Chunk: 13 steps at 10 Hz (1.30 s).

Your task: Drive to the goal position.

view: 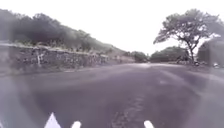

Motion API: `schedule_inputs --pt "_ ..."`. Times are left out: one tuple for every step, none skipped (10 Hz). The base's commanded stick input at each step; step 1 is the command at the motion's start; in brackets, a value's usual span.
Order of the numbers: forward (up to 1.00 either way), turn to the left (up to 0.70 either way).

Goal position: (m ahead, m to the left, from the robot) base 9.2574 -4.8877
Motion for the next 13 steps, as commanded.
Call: schedule_inputs --pt "0.7 -0.05" --pt "0.7 -0.1" --pt "0.7 -0.17" --pt "0.7 -0.26" --pt "0.7 -0.34" --pt "0.7 0.0" --pt "0.7 0.0" --pt "0.7 0.0" --pt "0.7 0.0" --pt "0.7 0.0" --pt "0.7 0.0" --pt "0.7 0.0" --pt "0.7 0.0"
